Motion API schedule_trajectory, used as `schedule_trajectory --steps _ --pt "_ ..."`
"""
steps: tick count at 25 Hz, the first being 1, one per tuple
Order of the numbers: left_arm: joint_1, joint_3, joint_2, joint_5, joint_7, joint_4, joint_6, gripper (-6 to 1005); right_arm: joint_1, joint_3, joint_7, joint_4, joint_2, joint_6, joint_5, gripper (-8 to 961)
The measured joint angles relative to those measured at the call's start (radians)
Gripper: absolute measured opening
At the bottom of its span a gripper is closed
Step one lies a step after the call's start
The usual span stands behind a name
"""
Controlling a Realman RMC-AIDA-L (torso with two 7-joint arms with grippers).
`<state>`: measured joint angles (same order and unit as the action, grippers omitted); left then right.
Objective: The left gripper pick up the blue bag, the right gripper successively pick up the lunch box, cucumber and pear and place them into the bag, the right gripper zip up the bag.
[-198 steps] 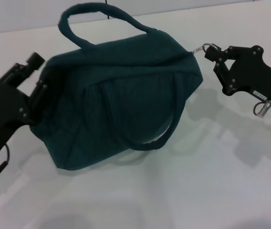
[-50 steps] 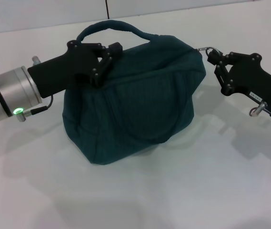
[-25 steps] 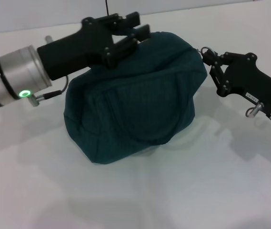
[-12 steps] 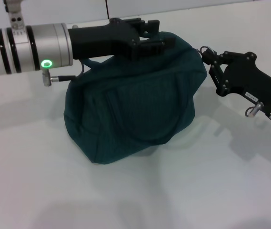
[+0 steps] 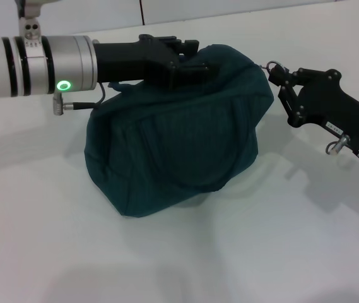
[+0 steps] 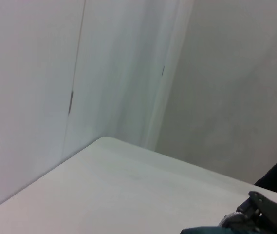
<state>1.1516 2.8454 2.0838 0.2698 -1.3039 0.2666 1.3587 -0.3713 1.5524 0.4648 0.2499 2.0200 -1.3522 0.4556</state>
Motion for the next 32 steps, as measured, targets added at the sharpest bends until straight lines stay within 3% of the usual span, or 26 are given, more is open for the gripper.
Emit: schedule_trajectory --steps 5,15,32 --pt "-0.007 0.0 0.001 -0.002 0.017 0.0 -0.011 654 0.0 0.0 0.0 0.0 0.0 0.002 0.0 12" --pt "-0.016 0.0 0.003 0.006 0.059 -0.009 -0.013 465 -0.001 0.006 0.0 -0.002 0.0 0.003 0.0 12" --pt "-0.037 0.0 0.005 0.013 0.158 -0.033 -0.015 307 -0.002 0.005 0.0 -0.001 0.0 0.005 0.0 12"
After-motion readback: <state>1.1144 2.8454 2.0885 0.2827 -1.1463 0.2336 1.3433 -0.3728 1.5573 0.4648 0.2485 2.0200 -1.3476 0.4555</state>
